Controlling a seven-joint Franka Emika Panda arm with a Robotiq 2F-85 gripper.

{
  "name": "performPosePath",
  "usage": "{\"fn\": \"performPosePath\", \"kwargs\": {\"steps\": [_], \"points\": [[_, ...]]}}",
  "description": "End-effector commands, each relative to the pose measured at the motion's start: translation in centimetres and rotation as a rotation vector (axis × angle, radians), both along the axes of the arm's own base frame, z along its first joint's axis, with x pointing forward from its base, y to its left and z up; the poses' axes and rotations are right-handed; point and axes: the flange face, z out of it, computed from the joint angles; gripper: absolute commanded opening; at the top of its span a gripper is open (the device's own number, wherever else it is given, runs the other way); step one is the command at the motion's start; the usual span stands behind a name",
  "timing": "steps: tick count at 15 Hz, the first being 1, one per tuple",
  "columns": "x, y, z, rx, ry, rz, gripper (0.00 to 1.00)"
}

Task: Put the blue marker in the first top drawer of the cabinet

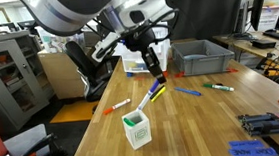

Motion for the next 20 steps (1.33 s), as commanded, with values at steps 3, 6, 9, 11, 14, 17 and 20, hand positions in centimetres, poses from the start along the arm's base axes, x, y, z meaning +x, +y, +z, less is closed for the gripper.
{"fn": "performPosePath", "kwargs": {"steps": [3, 6, 9, 11, 14, 17, 20], "points": [[1.2, 1.0, 10.4, -0.194, -0.187, 0.095, 0.03], [2.2, 4.4, 15.9, -0.227, -0.330, 0.170, 0.03], [3.5, 9.2, 20.3, -0.203, -0.484, 0.265, 0.03], [4.1, 12.1, 22.9, -0.174, -0.590, 0.323, 0.03], [5.5, 15.3, 25.3, -0.060, -0.720, 0.370, 0.03], [7.5, 18.6, 23.5, 0.062, -0.756, 0.421, 0.03], [9.1, 22.1, 17.7, 0.177, -0.706, 0.460, 0.03]]}}
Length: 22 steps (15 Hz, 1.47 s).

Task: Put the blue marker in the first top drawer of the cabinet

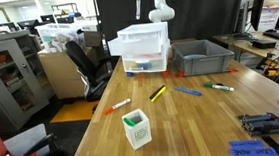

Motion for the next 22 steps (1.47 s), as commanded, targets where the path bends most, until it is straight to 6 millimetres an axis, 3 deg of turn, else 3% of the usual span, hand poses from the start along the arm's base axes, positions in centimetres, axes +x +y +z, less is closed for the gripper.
{"fn": "performPosePath", "kwargs": {"steps": [1, 4, 10, 11, 13, 16, 20, 22], "points": [[1.9, 3.1, -5.3, 0.090, 0.045, 0.071, 0.03], [2.5, 4.8, -8.9, 0.119, 0.108, 0.092, 0.03], [3.2, 2.4, -9.0, 0.108, 0.124, 0.047, 0.03], [3.0, 2.1, -9.6, 0.115, 0.139, 0.042, 0.37], [2.5, 1.9, -11.1, 0.141, 0.179, 0.028, 0.44], [1.8, 1.9, -12.8, 0.167, 0.229, 0.019, 0.68], [1.4, 0.5, -11.2, 0.167, 0.195, 0.014, 0.95], [1.0, 1.3, -10.6, 0.160, 0.191, 0.043, 1.00]]}}
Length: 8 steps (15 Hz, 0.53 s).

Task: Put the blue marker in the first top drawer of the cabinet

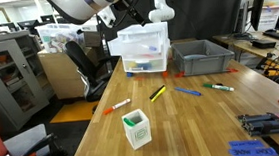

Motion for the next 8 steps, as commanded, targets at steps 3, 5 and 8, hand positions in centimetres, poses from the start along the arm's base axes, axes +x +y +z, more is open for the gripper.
{"fn": "performPosePath", "kwargs": {"steps": [3, 5, 8], "points": [[-2.8, 3.8, -2.4, -0.015, 0.120, 0.084, 1.00], [-2.9, 4.5, -2.6, -0.024, 0.127, 0.086, 1.00], [-3.0, 4.7, -2.9, -0.018, 0.137, 0.089, 1.00]]}}
